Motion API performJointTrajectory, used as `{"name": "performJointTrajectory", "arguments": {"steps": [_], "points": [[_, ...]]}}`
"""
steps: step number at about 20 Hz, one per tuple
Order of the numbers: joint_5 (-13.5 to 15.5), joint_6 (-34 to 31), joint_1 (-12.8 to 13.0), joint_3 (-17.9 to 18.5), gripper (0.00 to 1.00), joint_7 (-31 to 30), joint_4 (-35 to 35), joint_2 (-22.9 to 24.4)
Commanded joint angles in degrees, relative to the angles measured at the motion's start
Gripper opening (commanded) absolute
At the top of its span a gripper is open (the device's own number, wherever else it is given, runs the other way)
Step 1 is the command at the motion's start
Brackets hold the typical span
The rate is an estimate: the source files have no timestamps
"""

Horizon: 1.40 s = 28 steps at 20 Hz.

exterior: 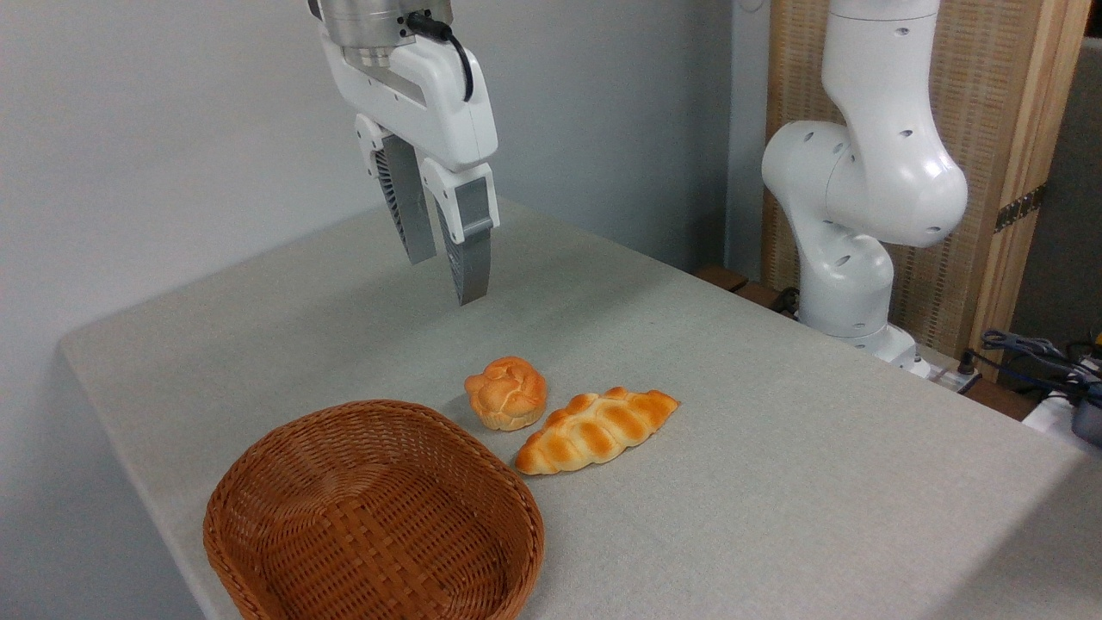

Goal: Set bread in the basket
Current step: 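Lower the open gripper down onto the round golden bun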

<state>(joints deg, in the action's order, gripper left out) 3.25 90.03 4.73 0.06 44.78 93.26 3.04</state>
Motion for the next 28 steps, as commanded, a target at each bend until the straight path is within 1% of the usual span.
{"name": "performJointTrajectory", "arguments": {"steps": [1, 12, 15, 17, 20, 22, 25, 28], "points": [[0.97, -1.18, 0.02, 0.21, 1.0, 0.48, -0.1, 0.04], [0.97, -1.18, 0.02, 0.21, 1.0, 0.39, 0.43, 0.04], [1.06, -0.65, 0.19, 0.21, 1.0, 0.39, 2.44, 0.74], [1.15, -0.65, 0.98, 0.12, 1.0, 0.39, 3.85, 1.01], [1.15, -0.3, 3.26, 0.03, 1.0, 0.39, 7.62, 1.79], [1.15, 4.34, 4.58, -0.32, 1.0, 0.39, 11.66, 2.85], [0.97, 10.85, 4.76, -1.81, 1.0, 0.66, 19.04, 5.74], [0.45, 12.8, 5.02, -2.43, 1.0, 1.53, 22.39, 6.02]]}}
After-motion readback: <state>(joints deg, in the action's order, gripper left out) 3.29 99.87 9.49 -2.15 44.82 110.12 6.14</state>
